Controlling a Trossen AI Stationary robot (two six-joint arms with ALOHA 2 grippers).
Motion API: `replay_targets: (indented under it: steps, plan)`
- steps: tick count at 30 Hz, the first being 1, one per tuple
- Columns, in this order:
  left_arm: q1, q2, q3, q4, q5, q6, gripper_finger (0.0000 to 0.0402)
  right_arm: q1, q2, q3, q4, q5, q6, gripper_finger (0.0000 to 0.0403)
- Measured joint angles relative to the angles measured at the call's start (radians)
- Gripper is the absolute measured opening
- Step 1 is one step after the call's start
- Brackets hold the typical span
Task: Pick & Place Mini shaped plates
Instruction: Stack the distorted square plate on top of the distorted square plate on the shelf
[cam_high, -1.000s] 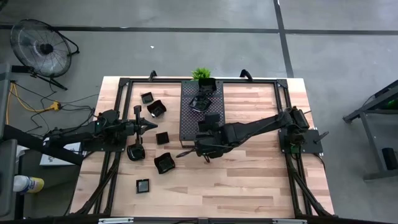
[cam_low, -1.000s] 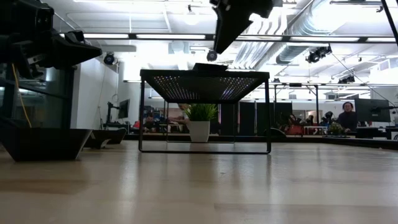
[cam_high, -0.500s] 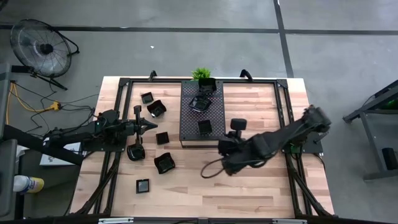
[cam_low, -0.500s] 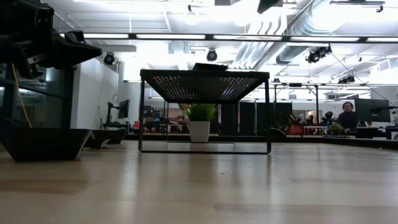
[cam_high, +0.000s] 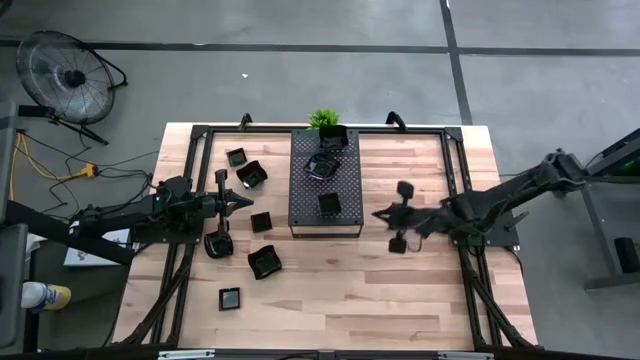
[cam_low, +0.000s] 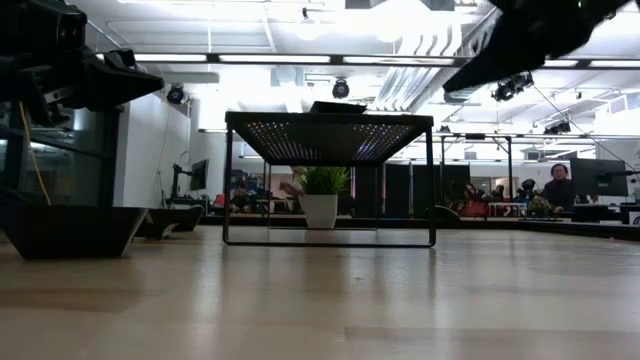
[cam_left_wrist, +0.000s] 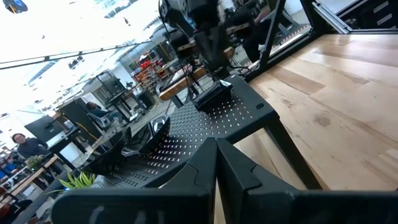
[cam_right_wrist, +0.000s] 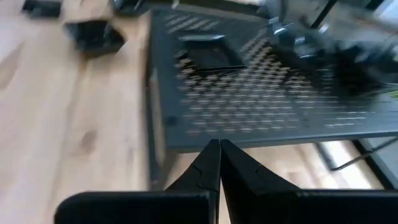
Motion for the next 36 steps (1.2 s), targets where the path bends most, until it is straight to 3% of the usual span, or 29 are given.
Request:
replay_targets:
  steps: [10, 14, 30, 36]
  plan:
    - [0.0, 0.0, 0.0, 0.0, 0.0, 0.0, 0.0001, -0.118, -0.257, -0.383, 0.44, -0.185, -0.163, 0.0002]
    - [0.0, 0.0, 0.0, 0.0, 0.0, 0.0, 0.0001, -0.129, -0.324, -0.474, 0.52, -0.227, -0.177, 0.0004]
    - [0.0, 0.0, 0.0, 0.0, 0.0, 0.0, 0.0001, -0.167, -0.527, -0.599, 0.526, -0.271, -0.2, 0.0002]
    - [0.0, 0.0, 0.0, 0.0, 0.0, 0.0, 0.0001, -0.235, -0.602, -0.599, 0.44, -0.367, -0.229, 0.0002]
